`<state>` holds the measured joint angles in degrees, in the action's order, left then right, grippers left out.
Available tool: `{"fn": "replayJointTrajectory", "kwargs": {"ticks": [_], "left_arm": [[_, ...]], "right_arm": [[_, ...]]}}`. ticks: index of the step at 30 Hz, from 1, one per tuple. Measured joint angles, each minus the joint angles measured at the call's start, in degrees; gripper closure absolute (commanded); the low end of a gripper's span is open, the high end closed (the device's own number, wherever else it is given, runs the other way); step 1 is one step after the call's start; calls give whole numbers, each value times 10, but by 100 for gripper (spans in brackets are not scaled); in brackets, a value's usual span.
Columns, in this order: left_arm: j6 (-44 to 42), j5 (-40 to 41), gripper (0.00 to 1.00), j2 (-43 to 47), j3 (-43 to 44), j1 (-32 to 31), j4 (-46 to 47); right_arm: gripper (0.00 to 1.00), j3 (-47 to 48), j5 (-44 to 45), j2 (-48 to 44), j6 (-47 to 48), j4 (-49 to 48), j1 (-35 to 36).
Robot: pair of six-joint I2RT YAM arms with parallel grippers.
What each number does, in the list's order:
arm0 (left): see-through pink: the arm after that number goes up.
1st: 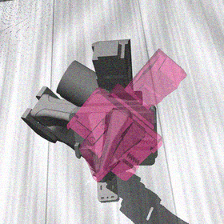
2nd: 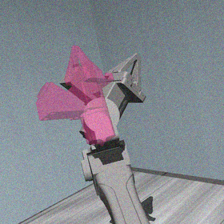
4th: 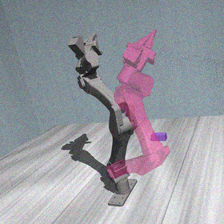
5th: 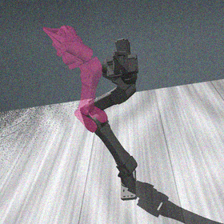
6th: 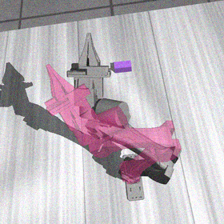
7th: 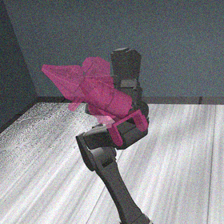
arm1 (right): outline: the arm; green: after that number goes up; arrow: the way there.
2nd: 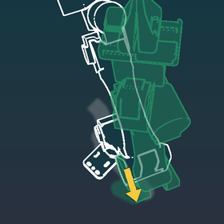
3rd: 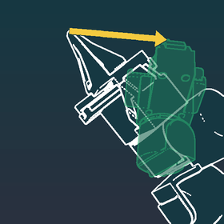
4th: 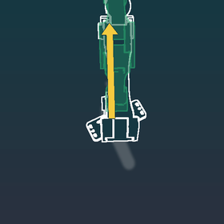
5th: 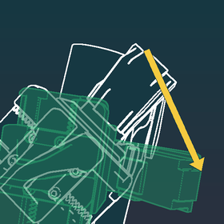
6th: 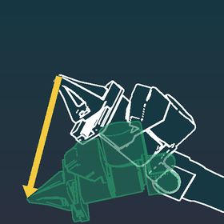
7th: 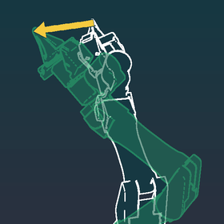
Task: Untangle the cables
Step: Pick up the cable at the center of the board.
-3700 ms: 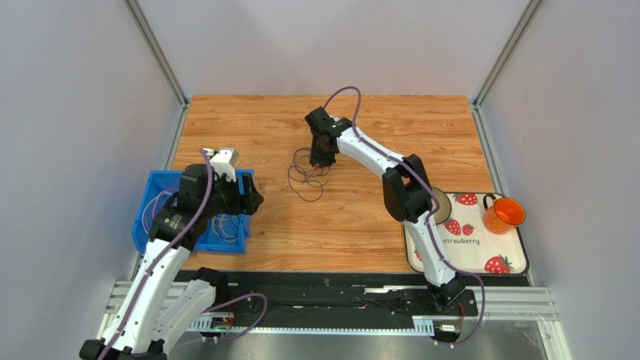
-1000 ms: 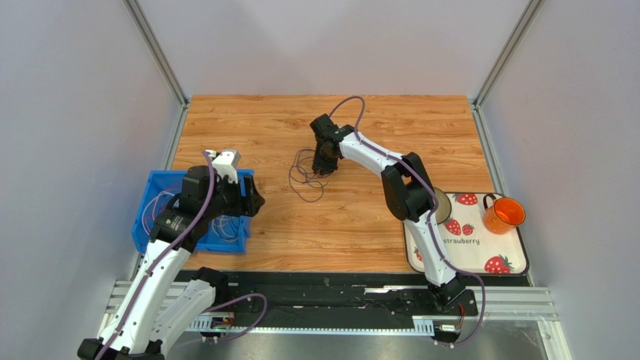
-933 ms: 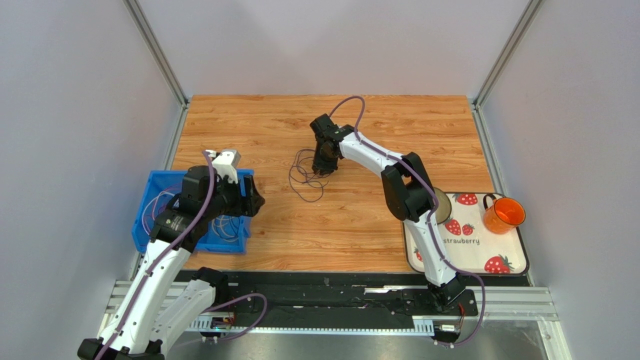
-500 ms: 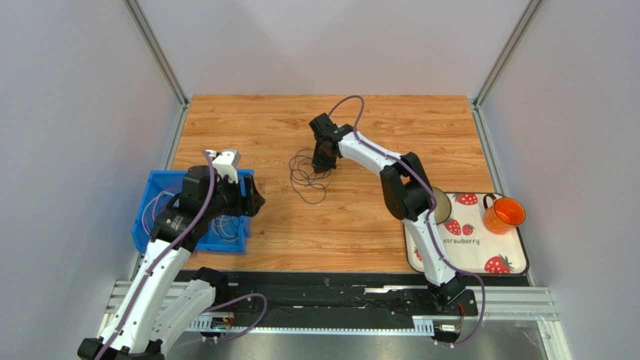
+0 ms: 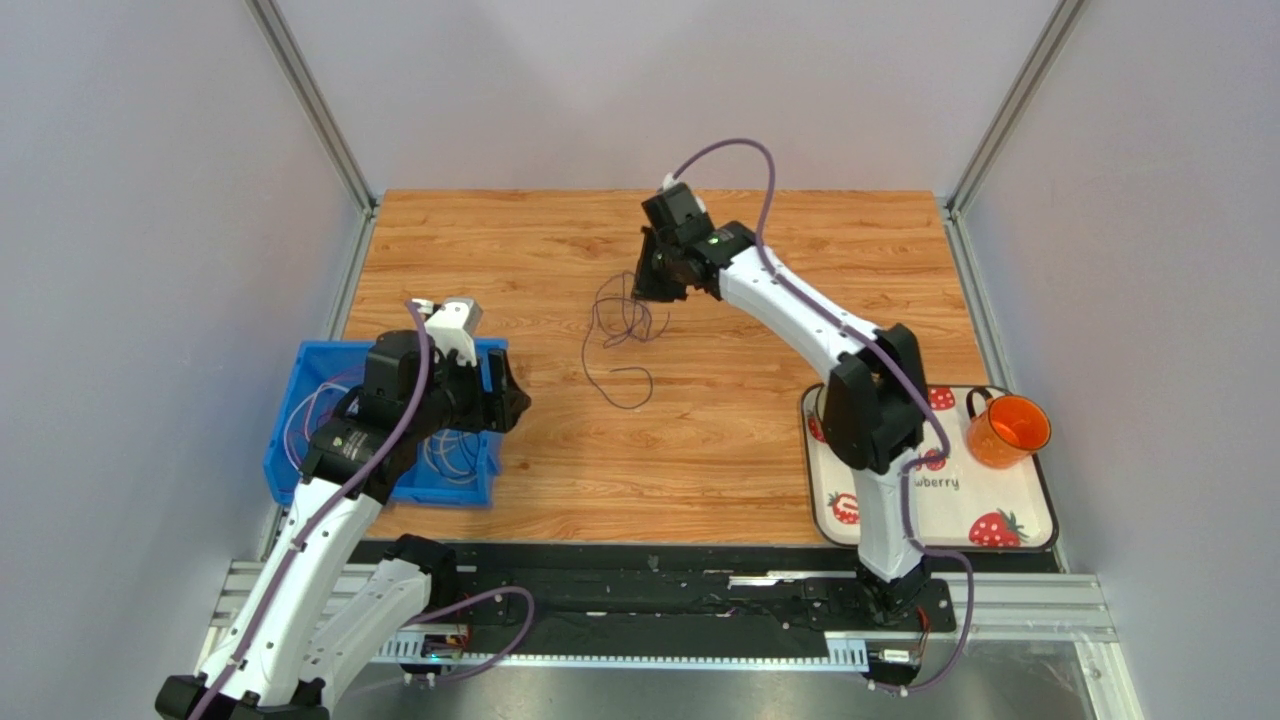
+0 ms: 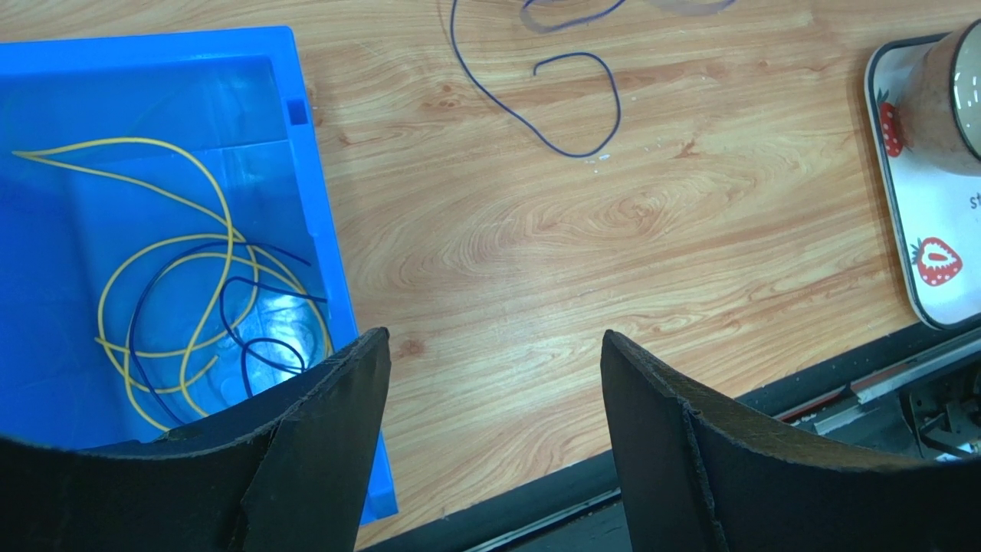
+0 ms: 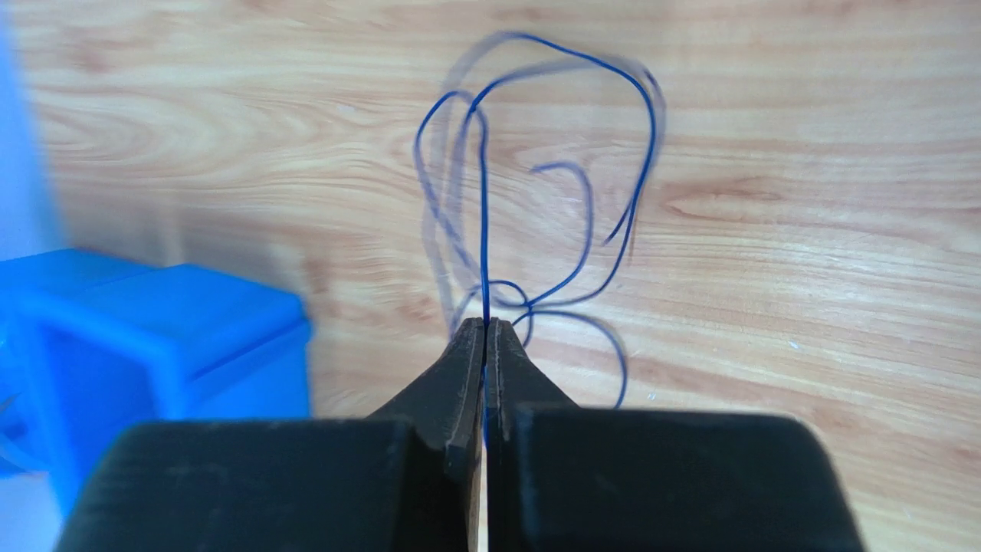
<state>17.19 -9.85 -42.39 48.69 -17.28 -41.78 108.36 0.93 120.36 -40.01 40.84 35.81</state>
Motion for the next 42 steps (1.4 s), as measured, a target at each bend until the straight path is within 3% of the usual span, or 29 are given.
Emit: {"fn": "replayJointTrajectory", "kwargs": {"ticks": [12,17,26,36,42], "left_arm": [[0,-2,25,3,0,0,0],[0,-1,25,8,0,0,0],[0,-22,24,15,-3,-3,11],[-5,-109,25,29,-4,-3,59],[-36,-131,27,2,87,-3,66]], "right_arm": [[100,42,-49,-193,34,-13,0],[100,-57,-59,-284,49,-77,4],[100,-179,-74,-279,47,-62,12],[100,-205,-103,-321,50,-61,20],[100,-256,-147,-388,79,-79,22]]}}
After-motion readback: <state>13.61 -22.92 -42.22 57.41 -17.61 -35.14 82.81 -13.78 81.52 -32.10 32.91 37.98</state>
